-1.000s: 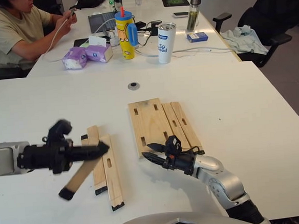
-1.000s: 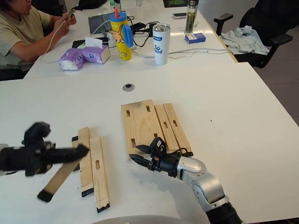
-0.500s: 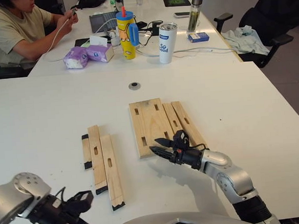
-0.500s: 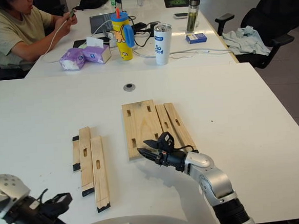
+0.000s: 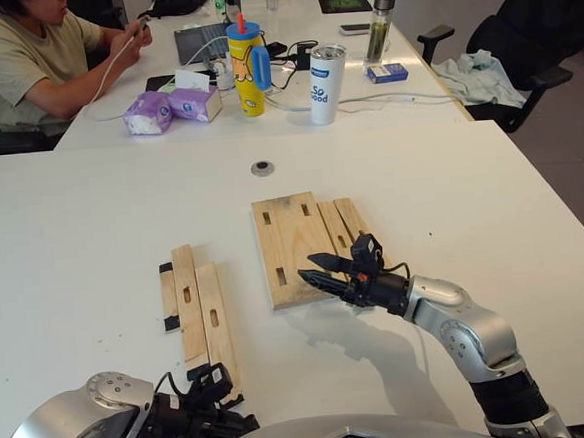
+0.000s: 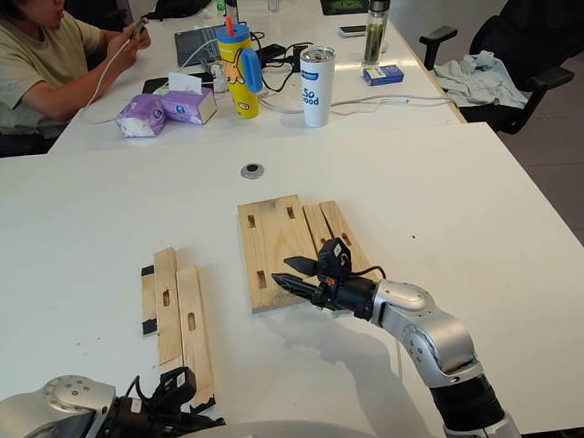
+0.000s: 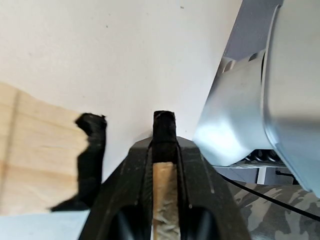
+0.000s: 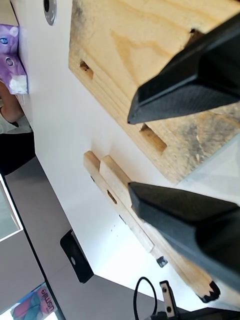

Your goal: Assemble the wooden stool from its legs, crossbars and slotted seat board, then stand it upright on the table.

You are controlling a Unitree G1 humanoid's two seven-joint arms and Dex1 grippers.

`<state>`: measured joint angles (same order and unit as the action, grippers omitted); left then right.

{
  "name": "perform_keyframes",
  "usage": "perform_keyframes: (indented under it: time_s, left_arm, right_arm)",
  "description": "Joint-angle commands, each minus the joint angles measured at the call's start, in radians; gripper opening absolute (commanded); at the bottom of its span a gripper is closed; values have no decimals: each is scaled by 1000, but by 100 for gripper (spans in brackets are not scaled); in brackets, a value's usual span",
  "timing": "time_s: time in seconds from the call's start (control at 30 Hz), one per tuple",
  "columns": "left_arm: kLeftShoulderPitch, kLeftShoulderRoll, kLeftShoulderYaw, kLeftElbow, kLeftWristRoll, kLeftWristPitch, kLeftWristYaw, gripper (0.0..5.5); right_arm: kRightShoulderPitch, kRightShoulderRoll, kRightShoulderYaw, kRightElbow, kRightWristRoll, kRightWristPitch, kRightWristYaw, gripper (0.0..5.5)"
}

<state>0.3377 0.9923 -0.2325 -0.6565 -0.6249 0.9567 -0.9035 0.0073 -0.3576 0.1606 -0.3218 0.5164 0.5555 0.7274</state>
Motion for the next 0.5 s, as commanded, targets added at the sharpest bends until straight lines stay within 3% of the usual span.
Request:
perform_keyframes:
  time_s: [0.03,0.5]
  left_arm:
    - [-26,1,-7,70,69,-24,42,42]
    - [-230,129,-44,412,290,-254,-44,42]
  right_arm:
    - [-14,-5,-10,-10,-6,-1,-15,215]
    - [-20,10,1,11,-8,-15,-29,215]
